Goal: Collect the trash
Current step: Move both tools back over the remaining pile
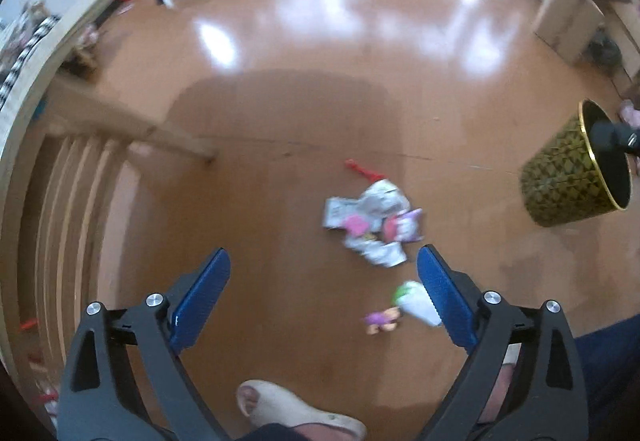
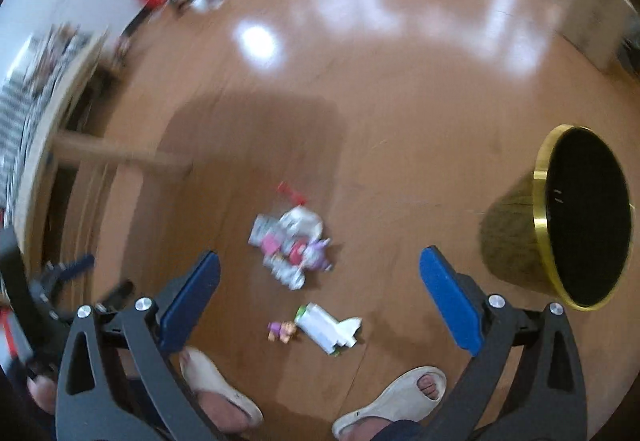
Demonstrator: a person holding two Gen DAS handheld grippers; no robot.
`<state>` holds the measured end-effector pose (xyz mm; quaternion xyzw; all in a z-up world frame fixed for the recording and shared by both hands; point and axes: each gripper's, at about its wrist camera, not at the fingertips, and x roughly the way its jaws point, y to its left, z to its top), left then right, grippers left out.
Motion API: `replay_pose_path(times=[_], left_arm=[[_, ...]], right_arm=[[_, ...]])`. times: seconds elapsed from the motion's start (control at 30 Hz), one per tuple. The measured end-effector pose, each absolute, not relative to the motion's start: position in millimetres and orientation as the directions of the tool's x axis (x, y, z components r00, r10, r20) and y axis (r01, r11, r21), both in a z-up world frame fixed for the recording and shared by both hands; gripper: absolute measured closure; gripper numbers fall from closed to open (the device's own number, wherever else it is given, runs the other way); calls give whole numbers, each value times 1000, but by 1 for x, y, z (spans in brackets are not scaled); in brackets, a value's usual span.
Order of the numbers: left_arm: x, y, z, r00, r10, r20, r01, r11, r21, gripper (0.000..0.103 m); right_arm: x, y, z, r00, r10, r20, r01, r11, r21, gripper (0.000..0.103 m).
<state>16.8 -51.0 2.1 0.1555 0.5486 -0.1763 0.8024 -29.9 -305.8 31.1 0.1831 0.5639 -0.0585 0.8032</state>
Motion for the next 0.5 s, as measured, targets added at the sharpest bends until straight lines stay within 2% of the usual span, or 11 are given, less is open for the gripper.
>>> replay_pose_path(times=[0.07,0.17,0.3,0.5], left_arm=[[23,-34,-7,290,-74,-954,384,922,45,11],[32,-26,-10,277,-154,-949,342,938,-52,11],[27,-35,-17,284,-143,-948,400,917,-19,11],[28,-39,-23,267,-154,-951,377,925,-44,11]], right_arm=[[-25,-280,22,342,125,-931,253,942,219,7],[-18,-260,14,326,129,-936,219,953,208,7],[-8,-251,10,323,133,-937,215,954,209,7],[-2,-250,4,311,134,-941,226,951,211,7]])
